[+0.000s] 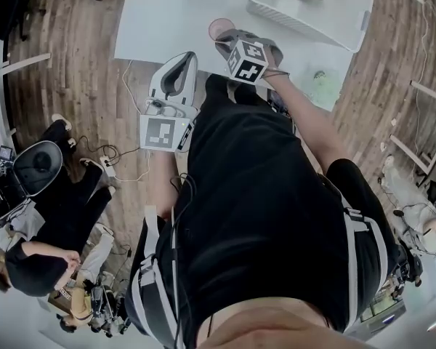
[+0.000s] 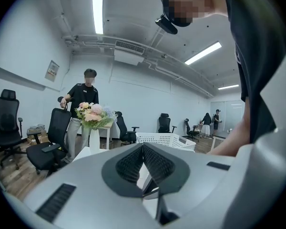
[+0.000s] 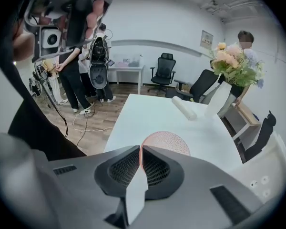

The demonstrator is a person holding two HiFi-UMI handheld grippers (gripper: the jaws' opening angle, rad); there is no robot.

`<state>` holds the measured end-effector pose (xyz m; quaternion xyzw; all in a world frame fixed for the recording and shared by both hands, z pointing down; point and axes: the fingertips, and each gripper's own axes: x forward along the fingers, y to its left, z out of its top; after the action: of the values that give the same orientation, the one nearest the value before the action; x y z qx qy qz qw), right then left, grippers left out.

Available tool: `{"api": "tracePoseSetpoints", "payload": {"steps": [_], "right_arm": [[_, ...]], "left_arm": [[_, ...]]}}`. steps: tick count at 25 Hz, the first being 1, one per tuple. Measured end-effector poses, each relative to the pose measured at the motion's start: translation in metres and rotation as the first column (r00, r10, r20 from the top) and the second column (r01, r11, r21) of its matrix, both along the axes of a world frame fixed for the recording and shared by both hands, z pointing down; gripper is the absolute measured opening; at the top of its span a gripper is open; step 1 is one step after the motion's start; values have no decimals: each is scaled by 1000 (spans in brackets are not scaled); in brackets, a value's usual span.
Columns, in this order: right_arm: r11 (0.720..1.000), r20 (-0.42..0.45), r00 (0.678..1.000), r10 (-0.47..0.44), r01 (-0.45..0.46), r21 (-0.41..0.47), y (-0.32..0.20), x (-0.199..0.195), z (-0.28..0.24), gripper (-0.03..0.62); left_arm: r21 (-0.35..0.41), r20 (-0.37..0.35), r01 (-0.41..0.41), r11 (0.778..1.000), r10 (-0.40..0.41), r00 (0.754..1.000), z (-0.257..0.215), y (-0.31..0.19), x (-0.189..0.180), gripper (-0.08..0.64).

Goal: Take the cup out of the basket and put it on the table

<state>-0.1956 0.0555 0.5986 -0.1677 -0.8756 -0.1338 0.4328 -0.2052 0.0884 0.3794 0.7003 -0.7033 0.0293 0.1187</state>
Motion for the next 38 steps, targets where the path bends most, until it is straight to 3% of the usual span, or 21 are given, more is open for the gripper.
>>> {"api": "tracePoseSetpoints", "payload": {"steps": [5,13,22,29,34,38], "right_arm": [[1000,-46,999,-7,7,6,7,4,20,32],[999,-28,998,52,-53,-9,4,0,24,32],[995,64,994,90,-87,-59,-1,2,-10,35],[983,172,970,169,-153,-102,-10,5,-56,55],[961,302,922,242,-184,-206,-19,21,-100,75],[903,424,824,375,-220,-370,-28,43,-143,75]], "left_arm": [[-30,0,5,1000,-5,1000,7,6,-4,21],[-20,-5,-26,999,26,1000,9,5,-7,21],[-12,-1,-60,998,60,998,1,-10,-1,21],[0,0,-79,997,79,997,-4,-11,1,21],[5,1,-95,995,95,995,-5,-21,8,21],[10,3,-111,994,111,994,-6,-26,13,21]]}}
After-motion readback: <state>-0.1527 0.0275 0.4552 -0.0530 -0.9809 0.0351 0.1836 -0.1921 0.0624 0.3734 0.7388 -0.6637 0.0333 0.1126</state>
